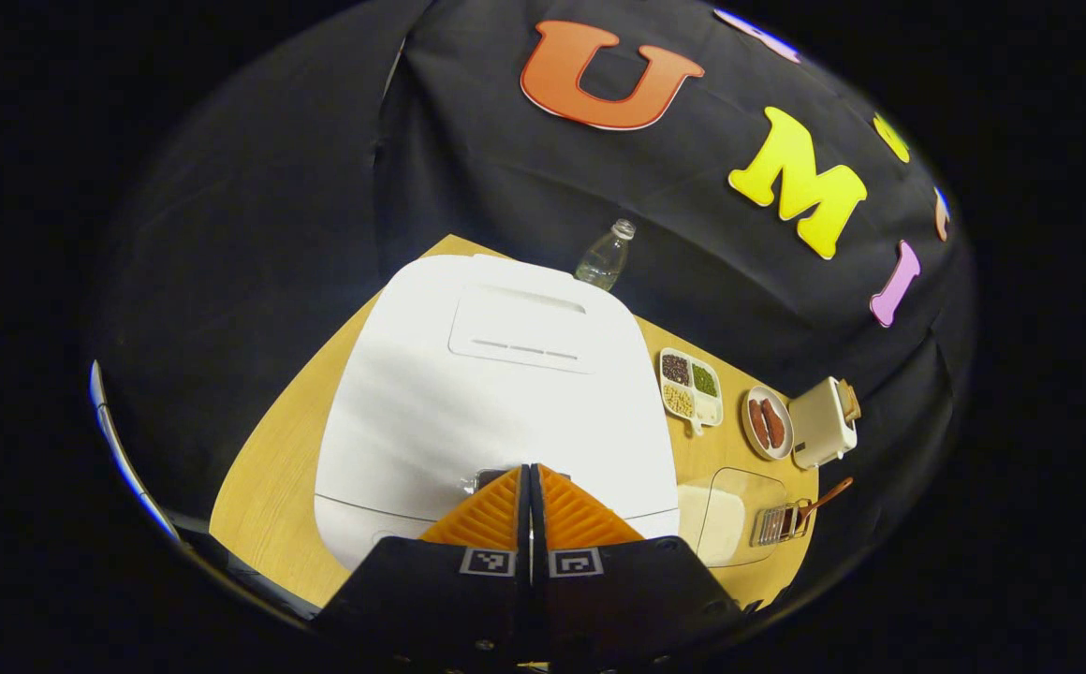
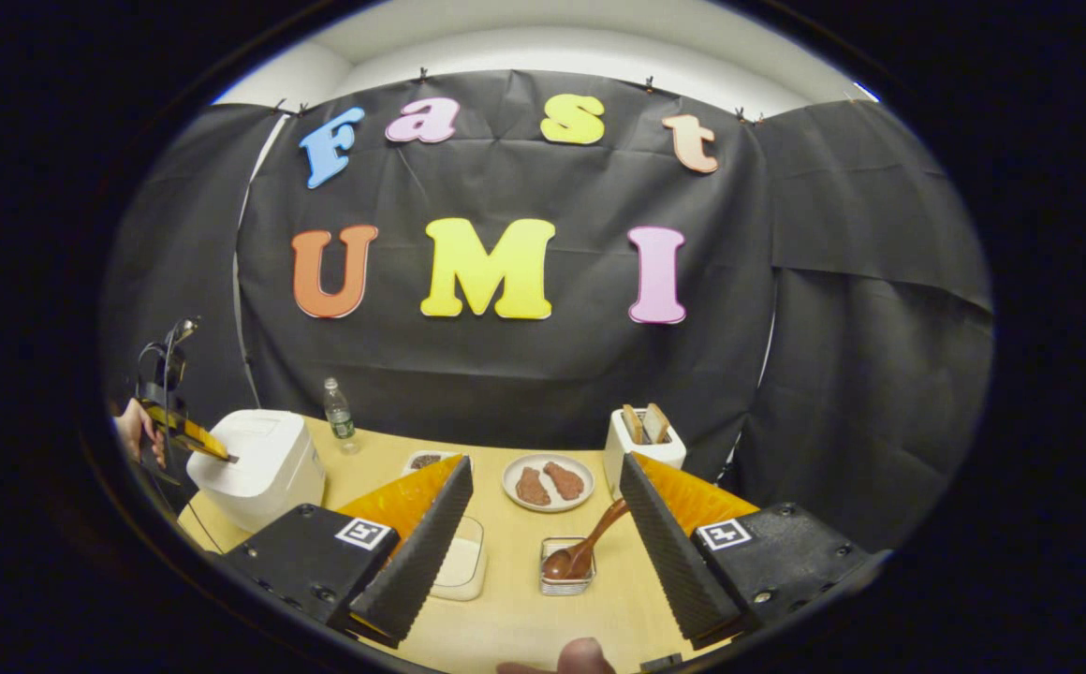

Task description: Close the left gripper, press the button to open the rice cooker; take a wooden spoon from the chopstick holder with the right hand, scoop a spoonful of rice and pour it into the rice cooker, then put the wooden spoon back into the chopstick holder.

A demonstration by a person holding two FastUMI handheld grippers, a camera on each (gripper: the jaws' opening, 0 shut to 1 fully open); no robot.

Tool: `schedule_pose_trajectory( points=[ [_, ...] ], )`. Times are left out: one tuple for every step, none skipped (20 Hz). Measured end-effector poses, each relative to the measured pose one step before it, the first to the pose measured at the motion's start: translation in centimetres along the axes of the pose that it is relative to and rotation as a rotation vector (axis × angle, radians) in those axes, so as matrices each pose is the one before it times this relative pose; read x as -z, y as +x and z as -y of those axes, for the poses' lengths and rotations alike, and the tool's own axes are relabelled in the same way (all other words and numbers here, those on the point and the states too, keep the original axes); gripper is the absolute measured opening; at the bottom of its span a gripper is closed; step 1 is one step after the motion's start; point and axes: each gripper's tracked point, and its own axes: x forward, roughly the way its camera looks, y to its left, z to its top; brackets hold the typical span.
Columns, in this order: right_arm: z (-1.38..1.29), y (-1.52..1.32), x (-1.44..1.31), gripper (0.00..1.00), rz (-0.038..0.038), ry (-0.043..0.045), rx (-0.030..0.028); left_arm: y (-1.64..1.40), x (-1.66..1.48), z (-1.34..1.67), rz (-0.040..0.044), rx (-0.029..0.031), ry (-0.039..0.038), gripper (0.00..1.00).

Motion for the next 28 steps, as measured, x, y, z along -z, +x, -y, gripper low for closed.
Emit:
schedule_pose_trajectory(
  points=[
    [-0.281, -0.002, 0.139, 1.0, -0.00286, 0.00024, -0.00527, 0.309, 0.341, -0.139, -0.00444, 0.00048, -0.01052, 0.0],
    [-0.16, 0.065, 0.286, 1.0, -0.00479, -0.00147, -0.00277, -0.139, -0.134, 0.06, 0.01327, 0.0016, -0.0112, 0.0],
    [-0.177, -0.024, 0.215, 1.0, -0.00574, 0.00049, -0.00396, 0.178, 0.242, -0.076, -0.0007, -0.00294, -0.00387, 0.0],
    [-0.21, -0.083, 0.287, 1.0, -0.00535, 0.00365, -0.0065, 0.095, 0.083, -0.17, 0.00747, -0.00346, 0.00934, 0.0],
    [-0.239, -0.097, 0.16, 1.0, -0.00495, 0.00416, -0.00797, 0.101, 0.015, -0.1, -0.00639, -0.00638, 0.00349, 0.0],
    [-0.188, -0.133, 0.227, 1.0, -0.00317, 0.00318, -0.00614, 0.025, -0.023, -0.132, -0.01121, -0.00413, 0.0042, 0.0],
    [-0.172, -0.119, 0.164, 1.0, -0.00473, 0.00173, -0.00524, 0.02, -0.015, 0.037, -0.00782, 0.00091, -0.00353, 0.0],
    [-0.211, -0.144, 0.163, 1.0, -0.00182, 0.00325, -0.00778, -0.203, -0.085, 0.079, 0.00136, 0.00653, -0.01058, 0.0],
    [-0.085, -0.257, -0.065, 1.0, 0.00056, 0.0004, -0.00614, 0.072, -0.335, 0.146, 0.01945, 0.01297, -0.01531, 0.0],
    [-0.005, -0.222, -0.005, 1.0, 0.00245, -0.00478, -0.00058, -0.307, -0.102, 0.134, 0.01275, 0.01304, -0.01641, 0.0],
    [0.18, -0.322, -0.124, 1.0, 0.00416, -0.00448, 0.00257, -0.18, -0.388, -0.305, 0.02147, -0.01164, -0.00649, 0.0],
    [0.175, -0.354, -0.025, 1.0, 0.00445, -0.00196, 0.0001, -0.754, -0.642, -0.222, 0.02595, -0.02078, 0.00294, 0.0],
    [0.224, -0.309, -0.131, 1.0, 0.00342, -0.00201, 0.00182, -0.802, -1.077, 0.19, 0.04593, -0.00137, 0.01624, 0.01],
    [0.291, -0.234, -0.033, 1.0, 0.00528, -0.0008, 0.00396, -1.012, -1.338, 0.66, 0.04995, 0.00843, 0.02455, 0.01],
    [0.285, -0.294, -0.06, 1.0, 0.00378, 0.00048, 0.00645, -0.719, -1.615, 0.434, 0.05879, 0.00511, 0.03208, 0.01],
    [0.298, -0.193, 0.005, 1.0, 0.00144, 0.00257, 0.00544, -0.805, -1.738, 0.635, 0.05197, 0.00836, 0.02544, 0.02],
    [0.162, -0.297, -0.112, 1.0, -0.0001, 0.00432, 0.00176, -0.461, -1.588, 0.82, 0.0463, 0.00972, 0.01137, 0.09],
    [0.017, -0.136, -0.03, 1.0, 0.00093, 0.00284, 0.00043, -0.31, -1.374, 0.502, 0.03899, 0.00211, 0.00965, 0.16],
    [0.182, -0.192, -0.22, 1.0, 0.00312, -0.00068, 0.00058, -0.01, -1.452, 0.125, 0.04399, -0.00708, 0.0205, 0.33],
    [0.233, -0.153, -0.256, 1.0, 0.00577, -0.00317, 0.00264, -0.352, -0.665, 0.318, 0.02636, 0.00232, 0.01628, 0.38],
    [0.299, -0.168, -0.158, 1.0, 0.00324, -0.00353, 0.00405, -0.205, -0.821, 0.524, 0.02506, 0.00278, 0.01142, 0.54],
    [0.277, -0.071, 0.014, 1.0, 0.00042, -0.00294, 0.00408, -0.537, -0.737, 0.556, 0.02774, 0.01027, 0.00476, 0.59],
    [0.359, -0.129, -0.118, 1.0, 0.00112, -0.00252, 0.00788, -1.281, -1.007, 0.35, 0.04175, 0.00235, 0.00472, 0.62],
    [0.308, -0.061, -0.085, 1.0, 0.00201, 0.00115, 0.00662, -0.855, -0.705, 0.764, 0.03485, 0.02011, 0.00536, 0.63],
    [0.255, -0.104, -0.01, 1.0, 0.00129, 0.00465, 0.005, -1.057, -0.361, 0.619, 0.03288, -0.00198, 0.00828, 0.76],
    [0.166, -0.097, 0.156, 1.0, -0.00139, 0.00683, 0.00351, -1.014, -0.445, 0.372, 0.02706, -0.0064, 0.01055, 0.75],
    [0.249, -0.145, 0.081, 1.0, -0.00148, 0.00594, 0.00251, -0.83, -0.271, 0.206, 0.02375, -0.00463, 0.00209, 0.96],
    [0.228, 0.004, 0.13, 1.0, -0.00067, 0.00522, 0.00256, -1.003, -0.382, 0.497, 0.01828, 0.00046, -0.00277, 0.94]
  ],
)
